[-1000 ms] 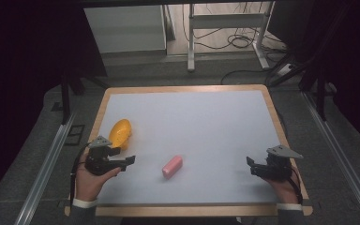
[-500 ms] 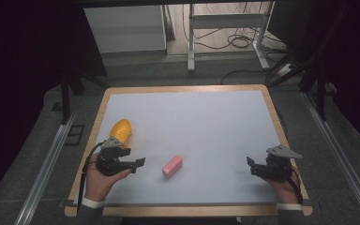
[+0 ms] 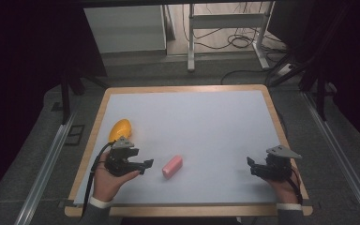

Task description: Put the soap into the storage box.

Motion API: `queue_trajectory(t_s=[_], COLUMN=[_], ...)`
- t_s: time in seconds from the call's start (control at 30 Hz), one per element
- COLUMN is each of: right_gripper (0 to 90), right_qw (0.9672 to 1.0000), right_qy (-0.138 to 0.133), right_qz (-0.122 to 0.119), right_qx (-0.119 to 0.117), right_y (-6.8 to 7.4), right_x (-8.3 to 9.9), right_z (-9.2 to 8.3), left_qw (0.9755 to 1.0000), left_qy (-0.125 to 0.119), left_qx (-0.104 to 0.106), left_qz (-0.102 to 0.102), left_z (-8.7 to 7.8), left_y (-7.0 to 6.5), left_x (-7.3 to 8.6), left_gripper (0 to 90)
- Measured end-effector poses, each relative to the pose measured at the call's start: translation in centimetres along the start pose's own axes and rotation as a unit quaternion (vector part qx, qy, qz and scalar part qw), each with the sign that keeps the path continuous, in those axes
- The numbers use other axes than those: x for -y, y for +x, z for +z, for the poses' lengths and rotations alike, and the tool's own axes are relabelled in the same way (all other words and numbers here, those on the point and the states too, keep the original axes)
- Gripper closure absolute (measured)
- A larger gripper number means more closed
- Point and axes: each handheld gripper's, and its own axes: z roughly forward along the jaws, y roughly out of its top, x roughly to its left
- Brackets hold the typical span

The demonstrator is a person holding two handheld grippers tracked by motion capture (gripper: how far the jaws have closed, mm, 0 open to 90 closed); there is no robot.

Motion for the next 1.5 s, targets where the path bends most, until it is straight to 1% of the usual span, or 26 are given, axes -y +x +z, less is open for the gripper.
queue_trajectory(t_s=[0.1, 0.23, 0.33, 0.43, 0.6, 0.73, 0.8, 0.83, 0.87, 0.97, 1.03, 1.1, 1.23, 1.5], right_gripper=[10.8, 10.8, 10.8, 10.8, 10.7, 10.8, 10.7, 10.7, 10.8, 10.8, 10.7, 10.8, 10.8, 10.7], right_qw=[1.0000, 1.0000, 1.0000, 1.0000, 1.0000, 1.0000, 1.0000, 1.0000, 1.0000, 1.0000, 1.0000, 1.0000, 1.0000, 1.0000], right_qy=[-0.001, -0.001, -0.002, 0.000, 0.001, 0.001, 0.002, 0.003, 0.003, 0.003, 0.004, 0.004, 0.004, 0.003], right_qz=[0.000, -0.001, 0.000, 0.001, 0.000, 0.000, -0.001, -0.001, -0.001, 0.000, 0.000, -0.001, -0.001, 0.001], right_qx=[0.001, 0.003, 0.003, 0.004, 0.005, 0.005, 0.005, 0.006, 0.006, 0.007, 0.007, 0.007, 0.007, 0.007], right_y=[0.0, 0.0, 0.0, -0.1, 0.0, 0.1, 0.1, 0.0, 0.0, 0.0, 0.0, 0.0, 0.0, -0.2], right_x=[0.0, 0.0, 0.0, 0.1, 0.1, 0.1, 0.1, 0.1, 0.1, 0.2, 0.2, 0.2, 0.2, 0.2], right_z=[0.0, 0.0, 0.0, 0.1, 0.1, 0.1, 0.1, 0.2, 0.2, 0.2, 0.3, 0.3, 0.3, 0.3], left_qw=[1.0000, 0.9999, 0.9999, 0.9999, 0.9997, 0.9994, 0.9992, 0.9992, 0.9988, 0.9986, 0.9984, 0.9982, 0.9970, 0.9959], left_qy=[0.004, 0.009, 0.014, 0.013, 0.021, 0.027, 0.035, 0.035, 0.044, 0.049, 0.053, 0.054, 0.069, 0.081], left_qx=[0.002, 0.003, 0.001, -0.001, 0.006, 0.007, 0.006, 0.006, 0.003, 0.004, 0.006, 0.009, 0.012, 0.016], left_qz=[0.004, 0.005, 0.009, 0.009, 0.014, 0.018, 0.020, 0.020, 0.020, 0.021, 0.020, 0.025, 0.034, 0.036], left_z=[0.3, 0.8, 1.2, 1.4, 2.2, 2.7, 3.2, 3.2, 3.6, 3.9, 4.3, 4.6, 5.4, 7.0], left_y=[-0.4, -0.6, -1.0, -1.2, -1.8, -1.9, -1.9, -1.9, -1.8, -1.9, -2.1, -2.4, -3.1, -4.0], left_x=[-0.2, -0.3, -0.6, -0.9, -1.5, -1.8, -1.9, -1.9, -2.0, -2.1, -2.2, -2.2, -2.4, -2.6], left_gripper=[26.3, 26.3, 26.3, 26.2, 26.2, 26.2, 26.2, 26.2, 26.2, 26.2, 26.3, 26.2, 26.2, 26.1])
